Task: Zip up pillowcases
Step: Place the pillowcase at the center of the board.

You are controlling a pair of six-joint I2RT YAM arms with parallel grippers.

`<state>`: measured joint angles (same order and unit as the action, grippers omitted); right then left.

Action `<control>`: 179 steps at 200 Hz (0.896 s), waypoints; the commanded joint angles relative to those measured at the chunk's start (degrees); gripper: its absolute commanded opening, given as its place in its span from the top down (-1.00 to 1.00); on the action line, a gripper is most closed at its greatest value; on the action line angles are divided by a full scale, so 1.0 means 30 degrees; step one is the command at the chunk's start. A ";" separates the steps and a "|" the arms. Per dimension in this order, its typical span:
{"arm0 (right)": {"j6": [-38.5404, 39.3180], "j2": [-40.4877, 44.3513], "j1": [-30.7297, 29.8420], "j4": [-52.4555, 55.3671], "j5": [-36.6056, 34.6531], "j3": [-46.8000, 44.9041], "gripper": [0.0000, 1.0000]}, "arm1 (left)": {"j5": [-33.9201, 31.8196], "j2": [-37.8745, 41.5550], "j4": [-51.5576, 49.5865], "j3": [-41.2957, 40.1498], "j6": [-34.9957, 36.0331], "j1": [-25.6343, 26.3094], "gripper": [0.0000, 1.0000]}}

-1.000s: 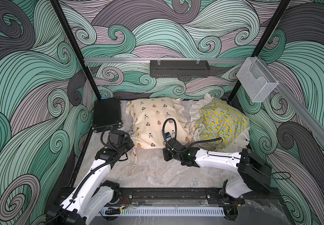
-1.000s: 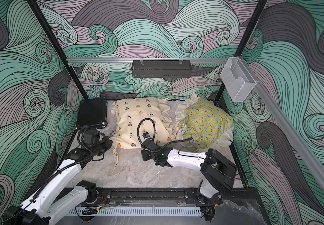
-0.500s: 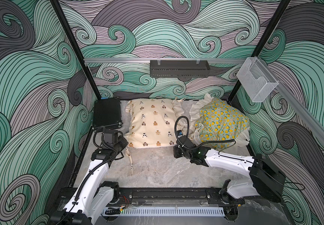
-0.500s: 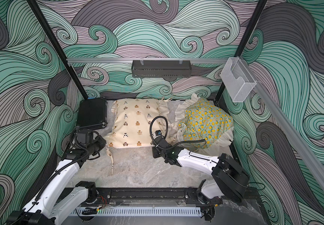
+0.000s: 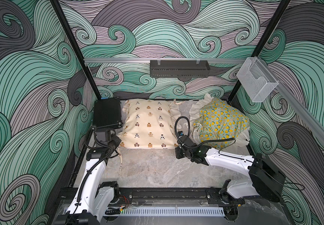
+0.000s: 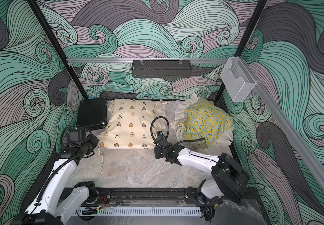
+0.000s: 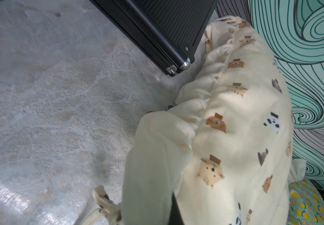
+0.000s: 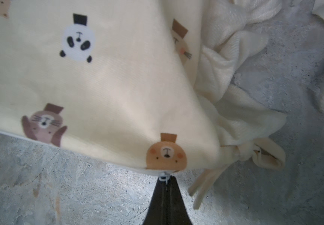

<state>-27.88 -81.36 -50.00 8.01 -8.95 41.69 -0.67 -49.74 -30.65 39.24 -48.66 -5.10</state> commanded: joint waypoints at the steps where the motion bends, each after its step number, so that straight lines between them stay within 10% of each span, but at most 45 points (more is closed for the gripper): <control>1: -0.0160 -0.0055 -0.0022 0.0631 -0.0283 0.0398 1.00 | -0.1170 -0.0133 -0.0651 0.1219 -0.0069 -0.0648 1.00; 92: -0.0432 -0.0546 -0.1204 -0.0004 0.0229 0.1249 0.79 | 0.1496 -0.0955 0.1359 0.0028 -0.0717 -0.0965 1.00; 125: 0.0048 0.0608 -0.1159 0.0570 -0.0299 0.1459 0.43 | 0.2581 -0.1385 0.0540 0.1000 0.0067 -0.0936 0.33; 179: 0.1365 0.1766 0.0776 0.3021 -0.1235 0.2969 -0.20 | 0.3692 -0.1542 0.0492 0.1809 0.1234 -0.0936 -0.22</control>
<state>-26.26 -77.03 -50.89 11.62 -9.52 47.00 7.29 -54.06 -28.69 41.58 -47.46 -7.49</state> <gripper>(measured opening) 0.551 0.570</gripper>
